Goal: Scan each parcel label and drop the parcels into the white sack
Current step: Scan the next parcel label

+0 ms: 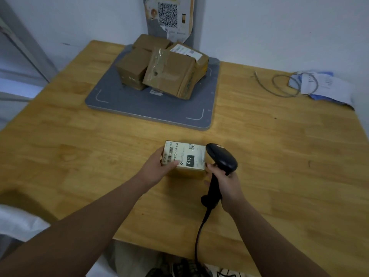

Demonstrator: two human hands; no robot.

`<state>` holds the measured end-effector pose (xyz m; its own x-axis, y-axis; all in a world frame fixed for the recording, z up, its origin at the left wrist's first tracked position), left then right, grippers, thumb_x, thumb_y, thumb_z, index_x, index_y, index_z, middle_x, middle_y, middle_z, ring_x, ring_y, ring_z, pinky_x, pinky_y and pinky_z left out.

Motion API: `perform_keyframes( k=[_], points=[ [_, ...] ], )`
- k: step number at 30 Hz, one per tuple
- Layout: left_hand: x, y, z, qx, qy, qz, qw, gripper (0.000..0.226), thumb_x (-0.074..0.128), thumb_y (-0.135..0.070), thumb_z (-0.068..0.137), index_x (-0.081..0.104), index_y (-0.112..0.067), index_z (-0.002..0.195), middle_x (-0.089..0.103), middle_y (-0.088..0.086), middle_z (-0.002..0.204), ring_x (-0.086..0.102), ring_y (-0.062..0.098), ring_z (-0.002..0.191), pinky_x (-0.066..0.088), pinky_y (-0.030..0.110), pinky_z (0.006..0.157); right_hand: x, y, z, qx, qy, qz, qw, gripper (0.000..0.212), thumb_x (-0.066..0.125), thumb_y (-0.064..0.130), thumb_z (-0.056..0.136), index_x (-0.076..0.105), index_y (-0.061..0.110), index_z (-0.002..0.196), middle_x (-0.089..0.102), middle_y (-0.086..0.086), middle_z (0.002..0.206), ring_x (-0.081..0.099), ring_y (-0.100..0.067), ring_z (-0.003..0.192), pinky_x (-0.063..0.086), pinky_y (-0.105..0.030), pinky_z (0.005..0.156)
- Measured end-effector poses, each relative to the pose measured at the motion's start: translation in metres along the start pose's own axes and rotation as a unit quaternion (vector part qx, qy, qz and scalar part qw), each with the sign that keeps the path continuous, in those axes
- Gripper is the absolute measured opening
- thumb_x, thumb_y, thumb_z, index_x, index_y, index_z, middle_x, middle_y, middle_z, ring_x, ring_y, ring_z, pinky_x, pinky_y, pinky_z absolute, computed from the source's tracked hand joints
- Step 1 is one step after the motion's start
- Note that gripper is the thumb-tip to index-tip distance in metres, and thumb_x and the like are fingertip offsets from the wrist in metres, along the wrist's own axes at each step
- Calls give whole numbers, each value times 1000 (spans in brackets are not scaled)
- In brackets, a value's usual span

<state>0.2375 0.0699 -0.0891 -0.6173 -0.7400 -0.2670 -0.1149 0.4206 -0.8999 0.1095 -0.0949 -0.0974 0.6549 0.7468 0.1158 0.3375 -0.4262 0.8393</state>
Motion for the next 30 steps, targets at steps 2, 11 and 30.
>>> perform_keyframes(
  k=[2,11,30],
  points=[
    [-1,1,5,-38,14,-14,999,59,64,-26,92,35,-32,143,53,-11,121,55,14,111,46,20,71,0,7,-4,-28,-7,-47,998,3,71,18,86,70,17,88,71,1,80,67,-20,86,55,-44,82],
    [-8,-9,21,1,-46,2,999,52,57,-27,96,39,-17,145,43,5,146,45,22,130,40,38,105,8,58,-16,-79,25,-368,926,14,63,13,82,63,-1,86,55,-5,59,51,-14,43,43,-28,48],
    [-55,15,-5,-25,-214,-26,976,33,49,-18,100,51,-13,132,53,2,119,51,14,101,40,27,83,41,57,-30,-81,6,-399,914,13,65,24,86,61,13,81,58,-3,58,57,-17,48,49,-30,52]
  ],
)
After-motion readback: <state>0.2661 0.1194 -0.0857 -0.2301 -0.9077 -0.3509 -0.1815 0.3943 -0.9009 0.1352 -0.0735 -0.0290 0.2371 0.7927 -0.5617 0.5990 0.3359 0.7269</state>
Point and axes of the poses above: each hand's wrist, its own z-axis towards the middle knuckle, its own x-axis out of the palm, y = z × x, the point moved 5 cm from there along z, towards the middle knuckle
